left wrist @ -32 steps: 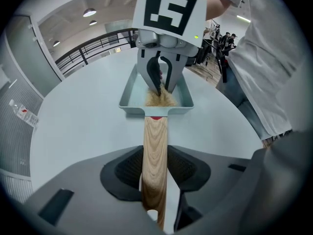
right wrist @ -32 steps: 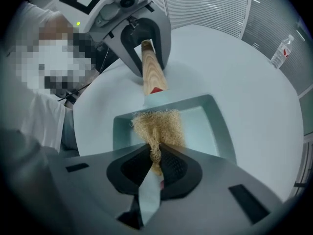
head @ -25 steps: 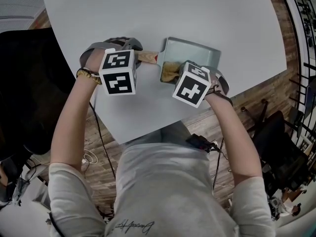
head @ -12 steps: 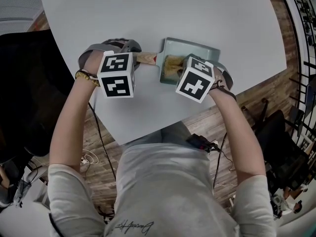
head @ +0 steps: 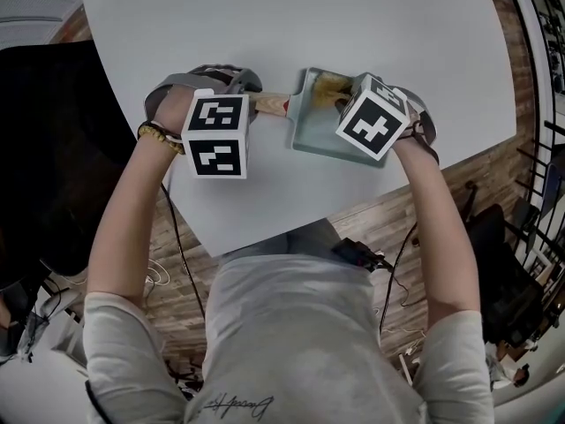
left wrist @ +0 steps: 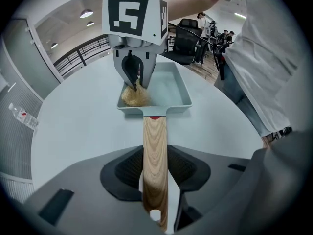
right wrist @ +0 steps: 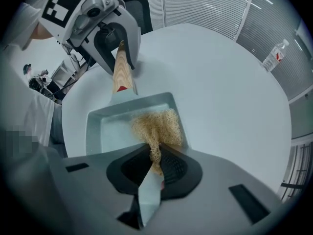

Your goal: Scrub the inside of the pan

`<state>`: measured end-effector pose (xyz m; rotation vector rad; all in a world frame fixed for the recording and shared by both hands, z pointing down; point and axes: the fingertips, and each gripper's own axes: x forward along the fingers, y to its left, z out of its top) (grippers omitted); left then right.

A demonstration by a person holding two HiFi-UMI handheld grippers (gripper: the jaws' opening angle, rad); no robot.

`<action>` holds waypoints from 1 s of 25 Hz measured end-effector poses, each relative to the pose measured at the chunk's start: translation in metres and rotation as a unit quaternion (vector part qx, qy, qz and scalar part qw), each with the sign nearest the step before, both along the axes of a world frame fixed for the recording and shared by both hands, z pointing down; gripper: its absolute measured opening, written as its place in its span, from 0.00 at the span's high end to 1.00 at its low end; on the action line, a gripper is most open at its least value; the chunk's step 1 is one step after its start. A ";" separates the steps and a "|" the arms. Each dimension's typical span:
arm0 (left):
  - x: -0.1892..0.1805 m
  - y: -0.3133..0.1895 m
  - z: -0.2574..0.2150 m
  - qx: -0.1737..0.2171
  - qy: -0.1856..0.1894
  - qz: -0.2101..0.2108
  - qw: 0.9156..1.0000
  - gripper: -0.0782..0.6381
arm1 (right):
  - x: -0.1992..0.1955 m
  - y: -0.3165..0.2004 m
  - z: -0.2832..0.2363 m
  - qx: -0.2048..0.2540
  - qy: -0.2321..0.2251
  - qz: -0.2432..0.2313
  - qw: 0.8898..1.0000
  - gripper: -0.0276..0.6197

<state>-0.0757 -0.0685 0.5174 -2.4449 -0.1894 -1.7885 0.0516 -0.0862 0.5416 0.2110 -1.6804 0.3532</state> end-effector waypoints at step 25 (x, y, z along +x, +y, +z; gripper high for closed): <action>-0.007 -0.007 0.005 0.001 -0.008 -0.028 1.000 0.67 | -0.011 0.085 0.003 -0.114 -0.056 0.013 0.992 0.87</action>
